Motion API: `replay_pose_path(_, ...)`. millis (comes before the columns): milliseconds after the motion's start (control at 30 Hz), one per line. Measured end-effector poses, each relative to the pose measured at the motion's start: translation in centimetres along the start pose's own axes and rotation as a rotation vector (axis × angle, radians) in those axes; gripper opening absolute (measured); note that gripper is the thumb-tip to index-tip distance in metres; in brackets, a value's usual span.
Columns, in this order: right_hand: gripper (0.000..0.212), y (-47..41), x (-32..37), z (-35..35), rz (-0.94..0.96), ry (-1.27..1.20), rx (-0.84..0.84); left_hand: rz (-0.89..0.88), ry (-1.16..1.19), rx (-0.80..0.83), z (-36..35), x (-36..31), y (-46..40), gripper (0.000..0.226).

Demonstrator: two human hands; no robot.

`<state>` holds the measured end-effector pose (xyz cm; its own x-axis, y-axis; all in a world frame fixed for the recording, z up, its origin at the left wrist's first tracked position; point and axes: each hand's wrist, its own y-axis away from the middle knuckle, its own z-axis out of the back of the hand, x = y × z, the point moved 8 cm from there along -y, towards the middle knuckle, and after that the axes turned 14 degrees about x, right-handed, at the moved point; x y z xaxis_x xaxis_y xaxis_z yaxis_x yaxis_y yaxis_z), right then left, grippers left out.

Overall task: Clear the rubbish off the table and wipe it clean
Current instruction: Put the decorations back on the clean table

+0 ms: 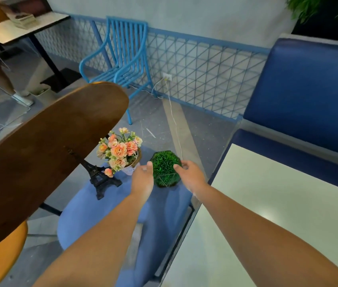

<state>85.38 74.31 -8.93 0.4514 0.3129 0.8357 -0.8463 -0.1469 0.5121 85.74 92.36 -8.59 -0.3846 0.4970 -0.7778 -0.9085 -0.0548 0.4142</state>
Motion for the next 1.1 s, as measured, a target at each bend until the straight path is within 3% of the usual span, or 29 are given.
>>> replay_pose_path(167,0.039,5.3,2.1,4.2,0.084,-0.066,-0.107,-0.258,0.045,-0.002,-1.2,-6.4,3.5,0.057)
replay_pose_path(333,0.036,12.3,1.4,9.2,0.1,-0.14,-0.249,-0.343,0.044,0.118,-4.8,-11.0,8.1,0.061)
replay_pose_path(567,0.045,23.3,-3.0,15.3,0.092,-0.227,-0.384,-0.369,0.106,0.265,-12.8,-14.2,14.7,0.086)
replay_pose_path(767,0.043,33.3,-8.2,20.0,0.058,-0.239,-0.482,-0.306,0.1,0.315,-21.0,-14.7,20.6,0.086)
replay_pose_path(833,0.039,37.4,-10.3,21.9,0.042,-0.241,-0.527,-0.314,0.098,0.337,-23.8,-16.4,25.0,0.078)
replay_pose_path(967,0.037,44.4,-14.2,25.7,0.028,-0.26,-0.637,-0.323,0.071,0.375,-29.2,-19.2,32.3,0.04)
replay_pose_path(1100,0.035,51.9,-18.2,29.4,0.015,-0.279,-0.731,-0.379,0.05,0.459,-35.4,-21.1,38.3,0.042)
